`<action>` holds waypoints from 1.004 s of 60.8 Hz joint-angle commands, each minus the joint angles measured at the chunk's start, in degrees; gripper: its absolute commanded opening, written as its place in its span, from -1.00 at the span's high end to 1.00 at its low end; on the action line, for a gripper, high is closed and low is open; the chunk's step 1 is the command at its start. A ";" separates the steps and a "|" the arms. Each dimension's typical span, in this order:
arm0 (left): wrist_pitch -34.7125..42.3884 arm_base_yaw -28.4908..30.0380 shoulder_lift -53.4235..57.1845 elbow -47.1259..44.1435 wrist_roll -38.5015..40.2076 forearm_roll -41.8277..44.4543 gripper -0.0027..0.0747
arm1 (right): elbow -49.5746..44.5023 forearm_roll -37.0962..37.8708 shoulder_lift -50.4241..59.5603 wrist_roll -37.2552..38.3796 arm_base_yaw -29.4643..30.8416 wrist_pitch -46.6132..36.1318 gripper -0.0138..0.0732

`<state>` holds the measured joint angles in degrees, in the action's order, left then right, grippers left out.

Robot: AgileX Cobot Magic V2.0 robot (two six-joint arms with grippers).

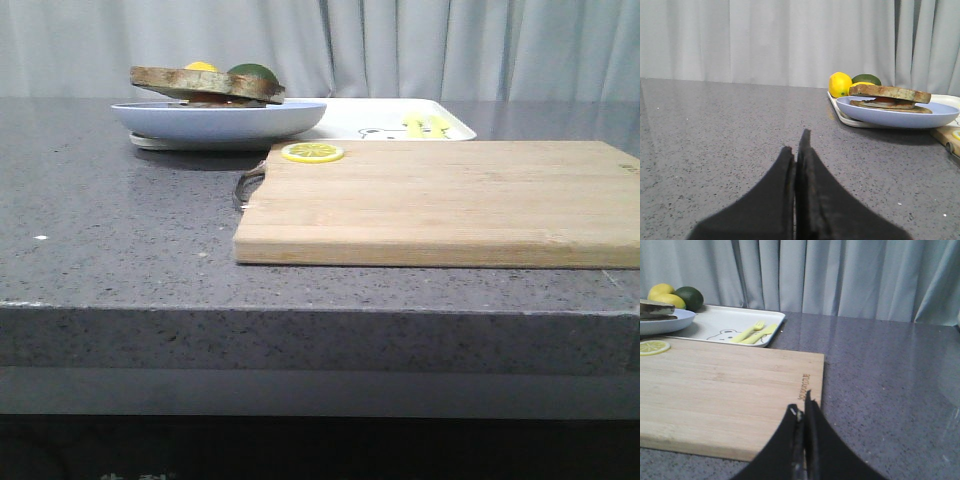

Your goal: Place bread and move sandwich to tray

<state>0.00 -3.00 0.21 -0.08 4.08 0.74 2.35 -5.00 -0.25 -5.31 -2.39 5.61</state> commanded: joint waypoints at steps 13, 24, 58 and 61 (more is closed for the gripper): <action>4.71 -0.44 1.20 -0.25 0.55 -0.03 0.98 | -3.72 0.61 2.07 -0.19 1.24 -3.44 0.95; 4.71 -0.44 1.20 -0.25 0.55 -0.03 0.98 | -3.72 0.61 2.07 -0.19 1.24 -2.03 0.95; 4.71 -0.44 1.20 -0.25 0.55 -0.03 0.98 | -3.72 0.60 2.07 -0.19 2.52 -5.61 0.95; 4.71 -0.44 1.20 -0.25 0.55 -0.03 0.98 | -3.72 0.60 2.07 -0.19 3.43 -5.61 0.95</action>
<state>0.00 -3.00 0.21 -0.08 4.08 0.74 -1.55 -5.00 0.51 -5.31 -0.34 5.16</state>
